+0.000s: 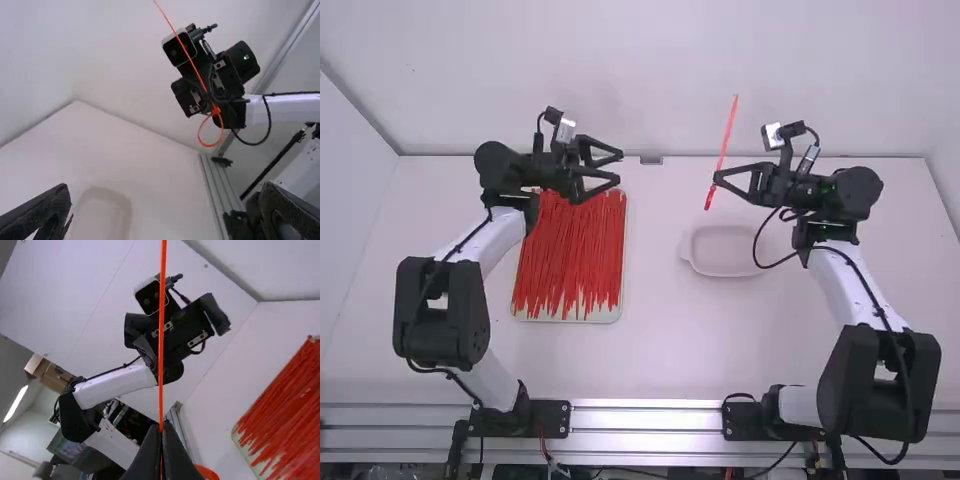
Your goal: Fasten the cable tie
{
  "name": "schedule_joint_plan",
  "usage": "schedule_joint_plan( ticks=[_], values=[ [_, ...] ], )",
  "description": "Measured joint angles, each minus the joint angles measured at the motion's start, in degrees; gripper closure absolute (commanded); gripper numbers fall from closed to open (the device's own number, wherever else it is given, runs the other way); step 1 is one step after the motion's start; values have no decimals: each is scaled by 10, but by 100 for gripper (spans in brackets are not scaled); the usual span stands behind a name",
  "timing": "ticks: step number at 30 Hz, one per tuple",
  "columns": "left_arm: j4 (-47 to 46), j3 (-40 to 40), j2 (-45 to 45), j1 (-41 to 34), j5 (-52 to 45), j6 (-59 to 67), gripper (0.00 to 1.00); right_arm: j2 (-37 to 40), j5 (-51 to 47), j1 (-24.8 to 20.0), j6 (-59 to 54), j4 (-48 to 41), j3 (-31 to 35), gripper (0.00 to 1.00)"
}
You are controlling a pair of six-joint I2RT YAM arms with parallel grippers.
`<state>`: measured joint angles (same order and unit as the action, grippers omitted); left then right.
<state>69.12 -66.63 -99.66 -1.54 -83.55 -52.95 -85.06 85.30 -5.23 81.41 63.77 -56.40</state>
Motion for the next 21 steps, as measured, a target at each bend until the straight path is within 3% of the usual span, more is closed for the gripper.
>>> schedule_joint_plan(
  ticks=[3, 7, 15, 21],
  values=[
    [-50, 0, 0, -4, 0, 9, 1, 0, 9, -14, -21, -8, 0, 100],
    [-165, 0, 0, -5, 14, 53, 1, 0, 14, -35, -83, -102, 0, 100],
    [-301, 0, 0, -9, 33, 154, 1, 1, 0, -59, -276, -377, -1, 100],
    [-473, -1, 0, -37, 76, 264, 1, 1, -67, -59, -451, -567, -2, 100]
  ],
)
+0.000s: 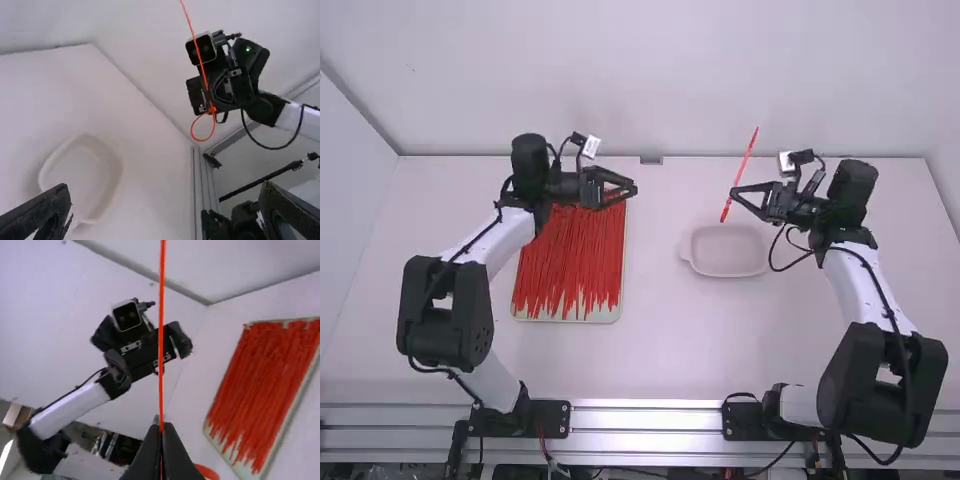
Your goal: Fasten the cable tie
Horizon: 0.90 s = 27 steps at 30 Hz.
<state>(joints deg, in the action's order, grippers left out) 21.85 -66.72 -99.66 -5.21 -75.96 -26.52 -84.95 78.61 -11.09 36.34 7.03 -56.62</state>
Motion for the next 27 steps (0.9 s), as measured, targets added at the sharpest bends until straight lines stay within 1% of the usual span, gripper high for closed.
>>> schedule_joint_plan(
  ticks=[1, 2, 6, 8, 9, 11, 14, 16, 18, 20, 24, 27],
  values=[
    [-22, 0, 0, -4, 7, 20, 1, 0, -16, 0, -25, -23, 0, 100],
    [-28, 0, 0, -5, 9, 25, 1, 0, -17, 0, -30, -28, 0, 100],
    [-66, 0, 0, -10, 28, 67, 1, 0, -102, 1, -118, -127, 0, 100],
    [-72, 0, 0, -10, 33, 78, 1, 0, -175, 6, -156, -179, 0, 100],
    [-72, 0, 0, -10, 33, 80, 1, 0, -184, 8, -159, -184, 0, 100],
    [-73, 0, 0, -10, 37, 86, 1, 0, -274, 24, -192, -226, 0, 100],
    [-79, 0, 0, -10, 39, 94, 1, 0, -356, 48, -220, -244, 0, 100],
    [-99, 0, 0, -10, 41, 106, 1, 0, -413, 69, -235, -249, 0, 100],
    [-112, 0, 0, -10, 46, 111, 1, 0, -449, 83, -242, -250, 0, 100],
    [-130, 0, 0, -10, 52, 121, 1, 0, -511, 106, -250, -252, 0, 100],
    [-146, 0, 0, -11, 56, 138, 1, -6, -568, 127, -256, -236, 0, 100],
    [-148, 0, 0, -11, 56, 145, 1, -47, -604, 143, -260, -215, -4, 100]
  ],
)
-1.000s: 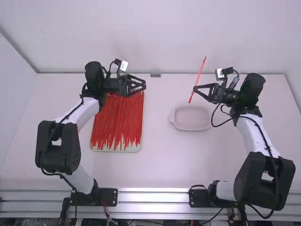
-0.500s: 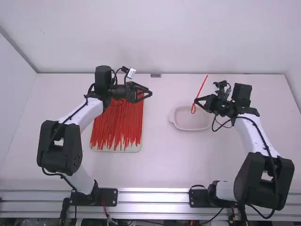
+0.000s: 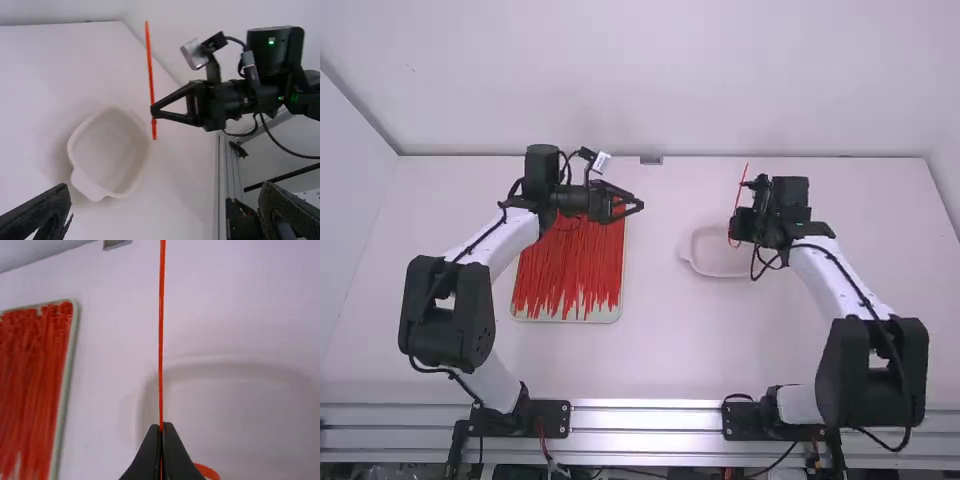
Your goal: Fasten the cable tie
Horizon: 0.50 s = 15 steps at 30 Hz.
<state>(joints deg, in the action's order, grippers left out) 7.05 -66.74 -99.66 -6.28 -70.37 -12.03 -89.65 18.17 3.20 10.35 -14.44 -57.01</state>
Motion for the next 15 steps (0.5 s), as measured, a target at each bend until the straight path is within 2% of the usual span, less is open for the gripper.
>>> schedule_joint_plan(
  ticks=[4, 12, 13, 14, 15],
  values=[
    [0, 0, 0, 0, 0, 1, 1, -56, -17, 7, 1, 14, 0, 100],
    [0, 0, 0, 0, 0, 1, 1, -93, -38, 7, 1, 17, 0, 100],
    [0, 0, 0, 0, 0, 1, 1, -94, -40, 7, 2, 17, 0, 98],
    [0, 0, 0, 0, 0, 1, 1, -96, -42, 7, 2, 18, 0, 89],
    [0, 0, 0, 0, 0, 1, 1, -97, -43, 7, 1, 18, 0, 84]
  ],
)
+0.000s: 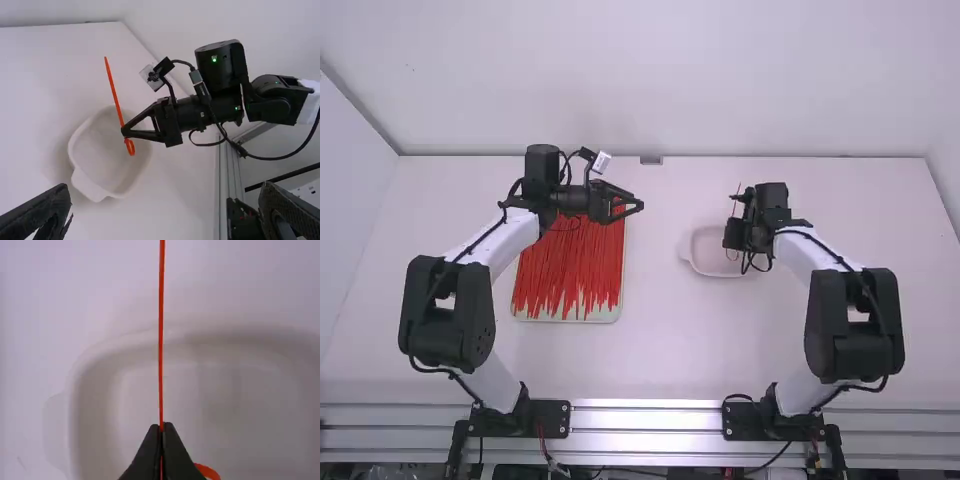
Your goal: Fasten the cable tie
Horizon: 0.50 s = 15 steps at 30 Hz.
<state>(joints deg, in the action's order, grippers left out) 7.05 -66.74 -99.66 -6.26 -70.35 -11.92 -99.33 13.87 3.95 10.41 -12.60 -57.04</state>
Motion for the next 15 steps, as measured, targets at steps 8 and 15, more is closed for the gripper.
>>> schedule_joint_plan(
  ticks=[8, 15],
  values=[
    [0, 0, 0, 0, 2, 0, 1, 0, -2, -4, 24, -3, 0, 49],
    [-5, 0, 0, 5, 12, -3, 1, 0, 17, -23, 40, -108, -25, 37]
  ],
)
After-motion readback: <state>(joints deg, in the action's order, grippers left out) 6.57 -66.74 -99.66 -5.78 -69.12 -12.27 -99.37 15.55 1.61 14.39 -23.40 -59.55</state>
